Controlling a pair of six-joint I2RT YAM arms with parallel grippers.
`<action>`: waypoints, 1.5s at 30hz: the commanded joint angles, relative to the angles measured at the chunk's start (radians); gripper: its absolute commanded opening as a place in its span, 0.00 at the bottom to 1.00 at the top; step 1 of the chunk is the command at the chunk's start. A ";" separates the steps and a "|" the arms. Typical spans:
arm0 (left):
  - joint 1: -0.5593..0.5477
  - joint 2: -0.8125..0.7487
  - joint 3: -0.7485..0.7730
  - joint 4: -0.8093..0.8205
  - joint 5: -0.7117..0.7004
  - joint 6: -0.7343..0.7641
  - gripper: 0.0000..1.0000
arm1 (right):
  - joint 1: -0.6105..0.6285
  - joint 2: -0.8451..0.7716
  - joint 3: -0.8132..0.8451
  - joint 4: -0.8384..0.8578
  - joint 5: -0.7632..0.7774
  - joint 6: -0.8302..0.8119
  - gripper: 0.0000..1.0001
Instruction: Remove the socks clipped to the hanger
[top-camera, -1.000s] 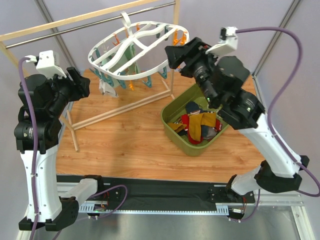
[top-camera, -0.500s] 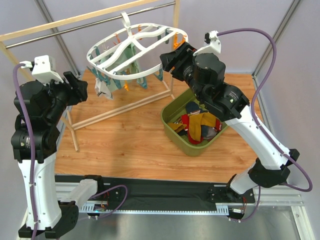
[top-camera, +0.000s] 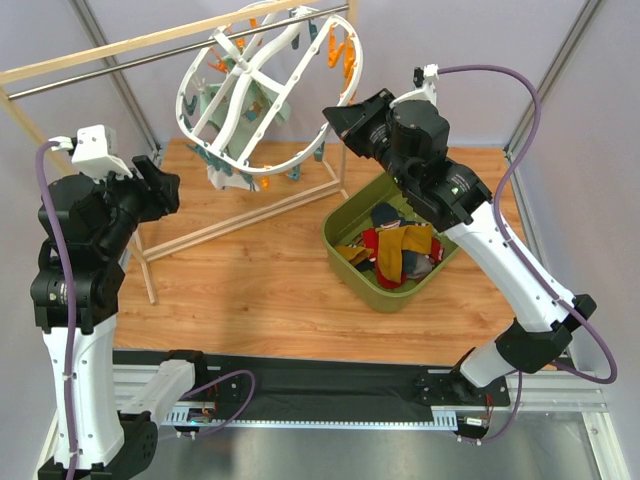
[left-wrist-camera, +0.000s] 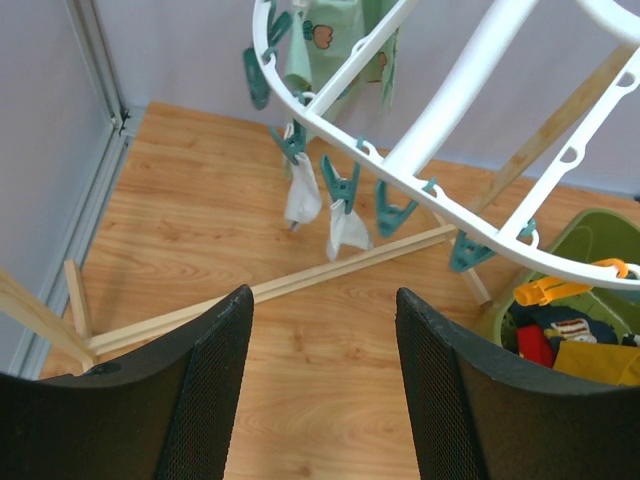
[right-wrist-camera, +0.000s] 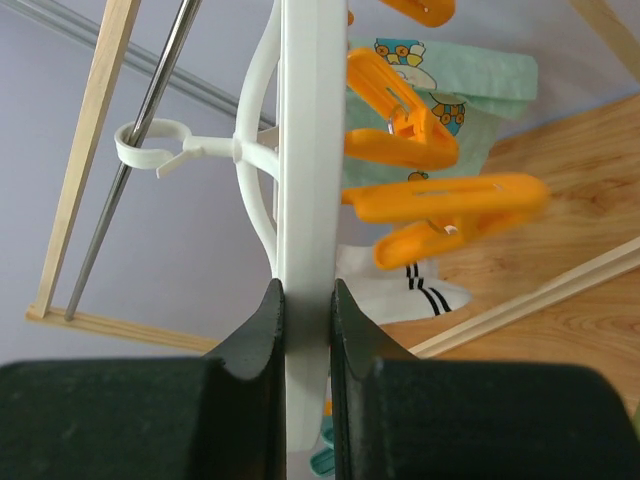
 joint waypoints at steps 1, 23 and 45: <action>0.004 0.012 0.059 0.003 -0.001 -0.002 0.66 | -0.002 -0.025 -0.005 0.103 -0.136 0.044 0.00; 0.004 0.019 0.065 0.026 0.220 0.032 0.66 | -0.181 0.116 0.015 0.239 -0.557 0.213 0.37; 0.004 0.107 0.194 -0.015 0.323 0.033 0.66 | -0.019 -0.341 -0.780 0.661 -0.390 -0.731 0.79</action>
